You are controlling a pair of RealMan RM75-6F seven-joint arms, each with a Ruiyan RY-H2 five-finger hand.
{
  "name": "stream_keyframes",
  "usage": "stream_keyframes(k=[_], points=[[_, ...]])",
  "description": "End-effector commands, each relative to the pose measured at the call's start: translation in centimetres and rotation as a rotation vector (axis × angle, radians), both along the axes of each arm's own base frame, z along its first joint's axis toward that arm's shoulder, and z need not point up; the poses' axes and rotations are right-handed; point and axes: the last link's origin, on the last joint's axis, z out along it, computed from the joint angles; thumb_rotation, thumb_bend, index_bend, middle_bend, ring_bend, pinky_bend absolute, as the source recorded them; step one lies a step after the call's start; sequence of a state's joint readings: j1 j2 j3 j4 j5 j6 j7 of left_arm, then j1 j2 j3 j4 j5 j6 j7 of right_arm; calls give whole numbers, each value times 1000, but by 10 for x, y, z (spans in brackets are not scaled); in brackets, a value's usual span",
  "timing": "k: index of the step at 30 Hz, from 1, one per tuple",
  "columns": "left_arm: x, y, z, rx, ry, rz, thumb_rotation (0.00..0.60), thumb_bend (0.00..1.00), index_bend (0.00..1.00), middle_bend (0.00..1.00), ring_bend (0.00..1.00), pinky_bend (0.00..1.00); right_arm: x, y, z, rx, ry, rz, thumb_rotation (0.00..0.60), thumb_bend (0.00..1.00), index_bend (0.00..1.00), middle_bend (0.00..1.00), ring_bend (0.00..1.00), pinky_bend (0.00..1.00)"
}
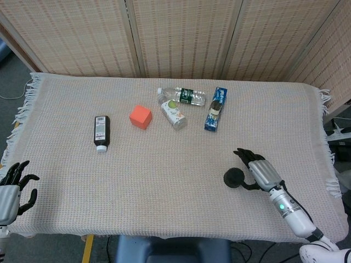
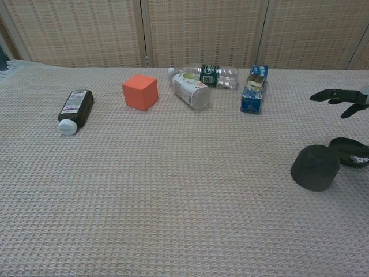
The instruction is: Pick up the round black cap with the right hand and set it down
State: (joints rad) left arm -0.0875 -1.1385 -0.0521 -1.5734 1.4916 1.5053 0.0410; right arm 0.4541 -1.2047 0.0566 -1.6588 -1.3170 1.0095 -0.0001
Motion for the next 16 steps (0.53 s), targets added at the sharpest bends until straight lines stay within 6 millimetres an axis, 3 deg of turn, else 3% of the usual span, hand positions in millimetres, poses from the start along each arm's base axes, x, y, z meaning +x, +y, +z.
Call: stream_keyframes(k=[1,5,9,16], points=[[0,0,0,1,1,-2,600,476,395,89,69,311,-15,21,28,-332,149,92,600,267,0,0,0,165],[0,-1,-1,-2,4,-2,600,475,397,89,69,312,-33,48,42,-554,258,77,600,267,0,0,0,163],[2,-1,-2,-8,7,-4,600,475,397,89,69,312,-41,77,53,-543,180,43,600,266,0,0,0,162],[5,-3,-5,-18,17,-21,600,475,394,90,69,312,-41,95,55,-507,170,79,600,267,0,0,0,161]])
